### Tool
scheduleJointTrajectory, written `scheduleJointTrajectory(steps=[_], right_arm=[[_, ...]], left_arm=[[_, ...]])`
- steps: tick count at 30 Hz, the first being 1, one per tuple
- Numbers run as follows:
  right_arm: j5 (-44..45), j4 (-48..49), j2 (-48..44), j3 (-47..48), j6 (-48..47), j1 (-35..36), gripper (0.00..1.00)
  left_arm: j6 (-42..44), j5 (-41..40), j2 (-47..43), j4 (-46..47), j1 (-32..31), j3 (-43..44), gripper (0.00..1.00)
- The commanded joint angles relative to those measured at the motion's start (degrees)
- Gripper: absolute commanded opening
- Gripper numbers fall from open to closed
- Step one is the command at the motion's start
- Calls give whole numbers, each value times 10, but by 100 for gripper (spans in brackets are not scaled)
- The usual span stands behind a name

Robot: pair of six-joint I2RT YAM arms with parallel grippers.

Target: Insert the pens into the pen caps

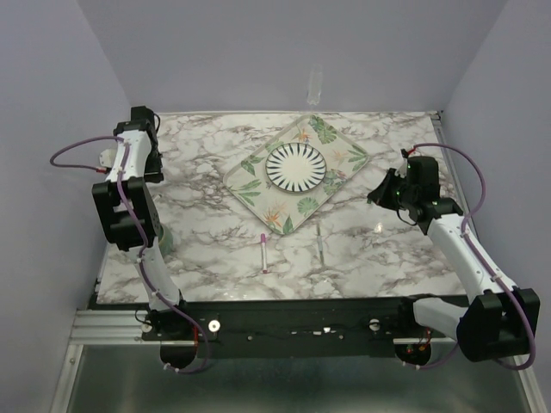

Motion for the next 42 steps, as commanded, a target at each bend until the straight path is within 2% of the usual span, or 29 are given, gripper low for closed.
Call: scheduleJointTrajectory(steps=[1,5,9,20,28,31,32,35,36,41,42], right_arm=[[-5,7,-8,-8,-6,1,1],[-2,4,-5,-2,-7,1,1],[-1,4,1,-1,-8,2,1],[7,-6,8,8,-12,1,1],[15,-7,6,5,-14,2,1],[13,-7,6,7,-13,1,1],[11,-5,7,8,-14,1,1],[11,-4,9,10,-13,2,1],[11,-3,9,8,-13,1,1],[6,-3,6,9,-13,1,1],[3,-1,5,8,-12,1,1]], left_arm=[[-114,-56,23,-44,13,-5,69],[-134,-38,28,-16,25,-42,67],[-164,-37,43,-43,27,-37,66],[-184,-11,89,-53,35,-39,61],[-185,22,100,-15,44,-63,56],[-182,17,104,-24,44,-55,48],[-180,16,104,-21,44,-56,42],[-167,14,100,-12,44,-61,33],[-162,16,100,-8,45,-65,26],[-122,40,97,-1,45,-66,11],[-112,46,98,1,44,-70,5]])
